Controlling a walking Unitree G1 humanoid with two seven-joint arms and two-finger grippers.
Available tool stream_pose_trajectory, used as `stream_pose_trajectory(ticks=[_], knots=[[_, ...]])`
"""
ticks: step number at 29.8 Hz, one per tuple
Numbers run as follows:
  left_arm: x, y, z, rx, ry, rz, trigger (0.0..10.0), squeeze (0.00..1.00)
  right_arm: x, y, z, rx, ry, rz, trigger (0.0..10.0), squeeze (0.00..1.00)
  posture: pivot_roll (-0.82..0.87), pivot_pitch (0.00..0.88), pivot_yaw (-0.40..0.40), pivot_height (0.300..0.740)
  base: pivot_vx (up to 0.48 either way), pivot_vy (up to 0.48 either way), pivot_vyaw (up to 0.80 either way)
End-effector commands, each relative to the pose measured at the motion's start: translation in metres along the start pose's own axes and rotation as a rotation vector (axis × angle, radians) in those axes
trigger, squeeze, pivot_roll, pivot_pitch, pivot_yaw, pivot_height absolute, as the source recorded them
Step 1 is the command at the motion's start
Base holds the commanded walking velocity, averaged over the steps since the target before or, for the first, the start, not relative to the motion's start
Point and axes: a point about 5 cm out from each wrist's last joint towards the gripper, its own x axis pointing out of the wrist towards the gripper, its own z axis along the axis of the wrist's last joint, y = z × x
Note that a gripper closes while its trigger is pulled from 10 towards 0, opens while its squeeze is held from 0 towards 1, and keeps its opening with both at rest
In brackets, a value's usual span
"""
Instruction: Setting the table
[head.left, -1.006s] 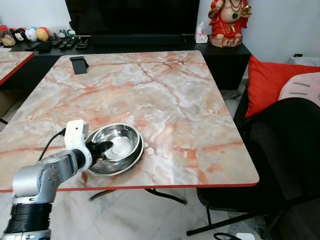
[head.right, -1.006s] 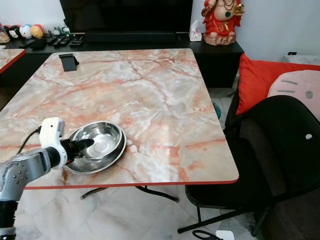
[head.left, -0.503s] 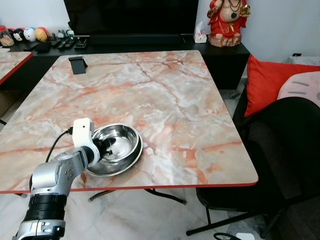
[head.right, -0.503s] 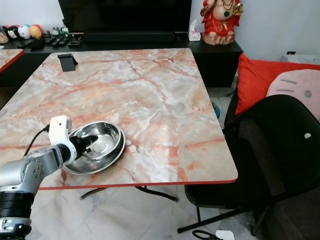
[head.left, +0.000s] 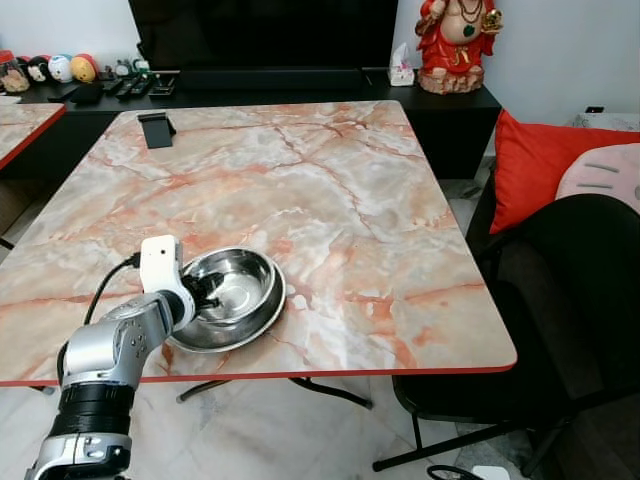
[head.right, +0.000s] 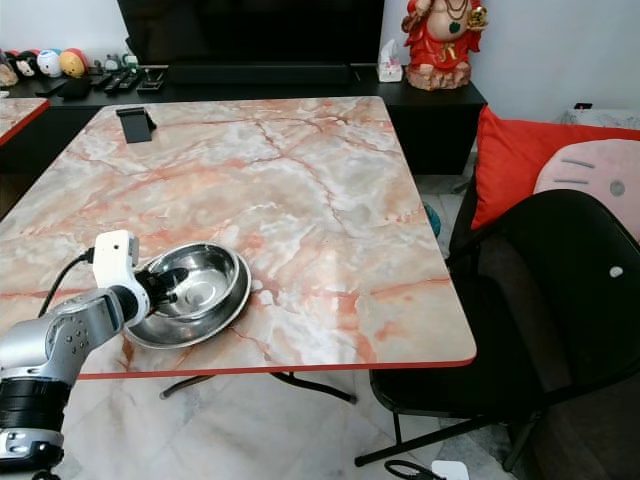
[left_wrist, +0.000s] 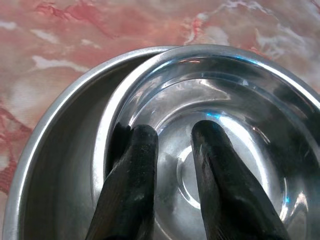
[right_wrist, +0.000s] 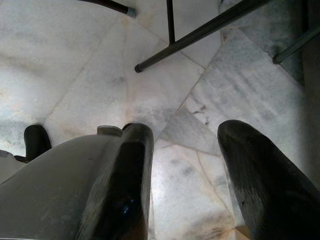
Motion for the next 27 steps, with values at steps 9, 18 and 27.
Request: stream_pose_trajectory(ticks=[9, 18, 27], knots=[[-0.0017, 0.0047, 0.0139, 0.026, -0.045, 0.036, 10.0, 0.0, -0.0005, -0.0002, -0.0028, 0.008, 0.012, -0.002, 10.0, 0.0, -0.03, 0.0, 0.02, 0.732, 0.0, 0.0, 0.0], [-0.0021, 0.0051, 0.0139, 0.04, -0.04, 0.039, 10.0, 0.0, -0.0004, -0.0001, -0.0026, 0.008, 0.013, -0.002, 10.0, 0.0, -0.03, 0.0, 0.021, 0.732, 0.0, 0.0, 0.0], [-0.0028, 0.0058, 0.0145, 0.05, -0.041, 0.048, 10.0, 0.0, -0.0004, -0.0002, -0.0026, 0.006, 0.013, -0.002, 10.0, 0.0, -0.02, 0.0, 0.018, 0.732, 0.0, 0.0, 0.0]])
